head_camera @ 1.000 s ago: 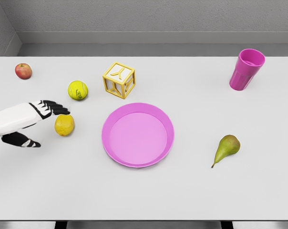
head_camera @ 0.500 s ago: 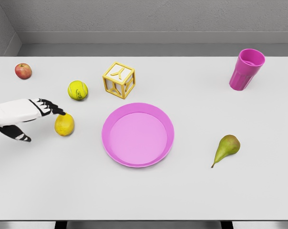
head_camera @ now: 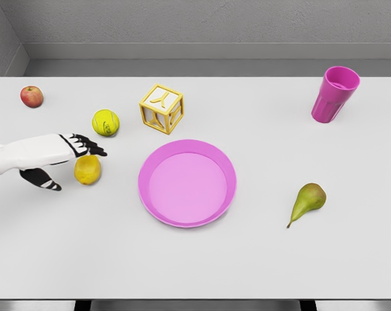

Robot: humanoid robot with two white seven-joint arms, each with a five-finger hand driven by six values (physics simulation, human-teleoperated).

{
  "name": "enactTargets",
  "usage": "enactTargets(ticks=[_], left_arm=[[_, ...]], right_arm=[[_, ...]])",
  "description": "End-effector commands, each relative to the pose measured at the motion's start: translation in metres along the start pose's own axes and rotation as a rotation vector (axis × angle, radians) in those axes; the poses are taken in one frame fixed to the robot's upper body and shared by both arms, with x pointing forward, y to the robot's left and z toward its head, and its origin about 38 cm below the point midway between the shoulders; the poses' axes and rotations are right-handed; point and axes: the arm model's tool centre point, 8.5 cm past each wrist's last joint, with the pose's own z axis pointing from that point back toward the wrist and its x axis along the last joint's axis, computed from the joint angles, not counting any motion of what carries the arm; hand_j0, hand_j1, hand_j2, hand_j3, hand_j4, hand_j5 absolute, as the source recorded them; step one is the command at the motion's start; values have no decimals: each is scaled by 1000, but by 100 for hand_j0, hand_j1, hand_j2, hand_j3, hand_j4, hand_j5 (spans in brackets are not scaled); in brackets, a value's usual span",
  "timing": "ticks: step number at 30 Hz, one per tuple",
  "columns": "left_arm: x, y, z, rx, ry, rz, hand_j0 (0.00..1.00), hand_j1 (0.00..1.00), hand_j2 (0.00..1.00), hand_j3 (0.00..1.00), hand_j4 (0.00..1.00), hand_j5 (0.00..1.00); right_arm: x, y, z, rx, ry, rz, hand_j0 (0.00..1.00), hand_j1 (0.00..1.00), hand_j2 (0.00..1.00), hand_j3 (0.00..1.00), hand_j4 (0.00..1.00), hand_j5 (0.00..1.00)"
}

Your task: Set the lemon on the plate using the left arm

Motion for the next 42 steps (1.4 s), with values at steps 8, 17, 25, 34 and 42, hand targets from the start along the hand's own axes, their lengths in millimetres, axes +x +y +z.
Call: enactTargets(ticks=[8,17,25,34,42], left_arm=[[-18,-8,1,0,47,48,100,100,100,100,100,100],[-11,-7,-15,21,17,46,100,100,100,100,100,100],[-12,-9,-15,2,27,28,100,100,100,100,100,100],[-8,-16,-25,-22,22,11,100,100,100,100,100,100],[-5,-20,-30,-53,29,-29,85,85,85,85,85,85]], right_arm=[[0,0,0,0,1,0,100,100,100,100,100,100],[0,0,0,0,1,0,100,100,100,100,100,100],[0,0,0,0,1,0,100,100,100,100,100,100],[0,0,0,1,1,0,100,100,100,100,100,100],[0,0,0,0,1,0,100,100,100,100,100,100]])
